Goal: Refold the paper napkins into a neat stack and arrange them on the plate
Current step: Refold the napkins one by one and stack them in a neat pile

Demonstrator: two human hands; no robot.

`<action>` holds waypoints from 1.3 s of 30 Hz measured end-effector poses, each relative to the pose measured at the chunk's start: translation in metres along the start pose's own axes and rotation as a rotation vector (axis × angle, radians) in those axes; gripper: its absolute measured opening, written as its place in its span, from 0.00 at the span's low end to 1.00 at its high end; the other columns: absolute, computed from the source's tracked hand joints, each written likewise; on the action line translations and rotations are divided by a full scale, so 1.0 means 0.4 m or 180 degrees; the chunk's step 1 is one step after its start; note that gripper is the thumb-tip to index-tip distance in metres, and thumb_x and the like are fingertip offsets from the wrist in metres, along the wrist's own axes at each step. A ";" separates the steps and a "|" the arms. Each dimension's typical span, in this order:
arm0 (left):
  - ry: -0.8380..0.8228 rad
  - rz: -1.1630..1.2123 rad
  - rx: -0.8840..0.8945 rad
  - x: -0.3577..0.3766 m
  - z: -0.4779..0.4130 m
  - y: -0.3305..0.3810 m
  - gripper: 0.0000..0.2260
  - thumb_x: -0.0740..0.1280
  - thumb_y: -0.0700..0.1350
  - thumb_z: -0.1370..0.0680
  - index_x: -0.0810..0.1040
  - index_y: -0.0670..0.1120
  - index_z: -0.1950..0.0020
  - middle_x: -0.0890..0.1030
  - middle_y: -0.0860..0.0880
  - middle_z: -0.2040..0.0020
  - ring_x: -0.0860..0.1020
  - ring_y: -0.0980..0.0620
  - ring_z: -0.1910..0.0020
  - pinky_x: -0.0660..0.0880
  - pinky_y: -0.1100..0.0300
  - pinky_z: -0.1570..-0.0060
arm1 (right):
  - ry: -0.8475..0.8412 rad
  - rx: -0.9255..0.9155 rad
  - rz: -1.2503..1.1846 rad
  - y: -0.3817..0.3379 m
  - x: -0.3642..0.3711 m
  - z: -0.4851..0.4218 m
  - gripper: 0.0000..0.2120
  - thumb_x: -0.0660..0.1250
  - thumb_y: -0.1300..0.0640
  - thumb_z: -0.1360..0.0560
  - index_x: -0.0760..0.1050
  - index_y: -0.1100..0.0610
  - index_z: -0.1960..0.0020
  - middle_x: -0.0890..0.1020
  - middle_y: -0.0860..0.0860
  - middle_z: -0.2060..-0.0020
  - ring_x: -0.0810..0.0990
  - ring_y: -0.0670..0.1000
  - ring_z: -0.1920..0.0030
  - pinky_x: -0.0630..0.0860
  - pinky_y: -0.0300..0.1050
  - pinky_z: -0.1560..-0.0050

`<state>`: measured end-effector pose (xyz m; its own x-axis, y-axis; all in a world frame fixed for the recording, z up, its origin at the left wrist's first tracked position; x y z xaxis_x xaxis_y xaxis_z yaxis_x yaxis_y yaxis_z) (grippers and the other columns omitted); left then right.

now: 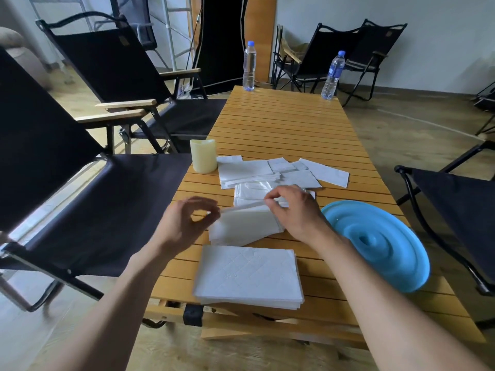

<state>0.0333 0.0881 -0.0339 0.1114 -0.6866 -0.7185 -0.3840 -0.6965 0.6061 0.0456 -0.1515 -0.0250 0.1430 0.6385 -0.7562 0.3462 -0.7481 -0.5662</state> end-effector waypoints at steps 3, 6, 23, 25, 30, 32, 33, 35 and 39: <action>0.0268 0.0799 -0.0029 -0.089 -0.021 0.043 0.07 0.72 0.45 0.23 0.86 0.50 0.47 0.85 0.63 0.53 0.83 0.64 0.52 0.75 0.73 0.54 | 0.0450 0.0012 -0.0593 -0.046 -0.075 -0.013 0.04 0.68 0.55 0.20 0.81 0.53 0.49 0.84 0.44 0.57 0.80 0.41 0.56 0.73 0.36 0.54; 0.0161 0.1368 -0.0357 -0.149 -0.026 0.075 0.06 0.72 0.49 0.26 0.85 0.56 0.49 0.86 0.61 0.57 0.82 0.65 0.61 0.76 0.72 0.63 | 0.0453 0.0171 -0.1277 -0.078 -0.125 -0.009 0.03 0.70 0.56 0.21 0.83 0.53 0.51 0.84 0.42 0.63 0.78 0.38 0.64 0.74 0.33 0.60; -0.1521 0.0748 -0.2173 -0.053 0.113 0.006 0.08 0.81 0.51 0.34 0.88 0.49 0.60 0.85 0.49 0.66 0.77 0.55 0.67 0.71 0.64 0.71 | -0.2130 0.1763 -0.1014 -0.027 -0.053 0.159 0.12 0.80 0.62 0.32 0.80 0.62 0.53 0.86 0.56 0.66 0.84 0.50 0.66 0.78 0.39 0.69; -0.1562 0.0686 -0.2216 -0.049 0.111 0.003 0.08 0.82 0.49 0.34 0.87 0.48 0.60 0.84 0.50 0.68 0.77 0.55 0.67 0.71 0.63 0.71 | -0.2071 0.1709 -0.0825 -0.022 -0.049 0.155 0.13 0.81 0.61 0.33 0.79 0.61 0.54 0.85 0.53 0.68 0.84 0.48 0.69 0.76 0.38 0.71; -0.1406 0.0659 -0.2197 -0.052 0.094 -0.018 0.14 0.82 0.50 0.36 0.85 0.51 0.54 0.86 0.53 0.64 0.83 0.55 0.60 0.74 0.64 0.68 | -0.1750 0.1605 -0.0568 0.002 -0.056 0.128 0.16 0.85 0.56 0.39 0.80 0.58 0.57 0.82 0.47 0.73 0.78 0.43 0.73 0.71 0.37 0.75; -0.0985 0.0777 -0.2115 -0.054 0.074 -0.034 0.12 0.81 0.53 0.34 0.85 0.51 0.55 0.86 0.52 0.64 0.83 0.53 0.59 0.74 0.64 0.69 | -0.1355 0.1433 -0.0649 0.012 -0.063 0.100 0.14 0.84 0.54 0.38 0.83 0.55 0.59 0.84 0.47 0.70 0.79 0.42 0.71 0.74 0.39 0.71; -0.0781 0.0727 -0.1967 -0.053 0.063 -0.036 0.10 0.80 0.53 0.33 0.85 0.51 0.56 0.86 0.51 0.63 0.82 0.53 0.59 0.74 0.64 0.68 | -0.1086 0.1274 -0.0610 0.015 -0.066 0.083 0.11 0.84 0.53 0.37 0.83 0.53 0.60 0.84 0.47 0.68 0.80 0.43 0.68 0.75 0.40 0.66; -0.0600 0.0296 -0.1390 -0.034 0.040 -0.031 0.08 0.78 0.51 0.29 0.85 0.50 0.53 0.86 0.51 0.55 0.82 0.53 0.54 0.77 0.61 0.60 | -0.0691 0.0915 -0.0136 0.020 -0.058 0.058 0.08 0.81 0.53 0.34 0.85 0.48 0.57 0.85 0.44 0.62 0.82 0.44 0.59 0.77 0.42 0.55; -0.0948 -0.0322 -0.0460 0.037 0.029 -0.017 0.11 0.77 0.46 0.27 0.86 0.49 0.45 0.80 0.51 0.36 0.79 0.50 0.39 0.76 0.54 0.37 | -0.0902 0.0534 0.0385 0.030 0.016 0.048 0.14 0.77 0.53 0.29 0.84 0.46 0.44 0.81 0.46 0.41 0.78 0.49 0.40 0.74 0.48 0.36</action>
<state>0.0271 0.0849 -0.0526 -0.1383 -0.5363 -0.8326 -0.2484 -0.7950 0.5534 0.0327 -0.1599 -0.0428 -0.0975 0.4856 -0.8687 0.1819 -0.8495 -0.4953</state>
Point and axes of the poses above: each hand's wrist, its own z-axis away from the middle knuckle, its own x-axis out of the palm, y = z × x, the point moved 6 cm from there along -z, towards the middle knuckle
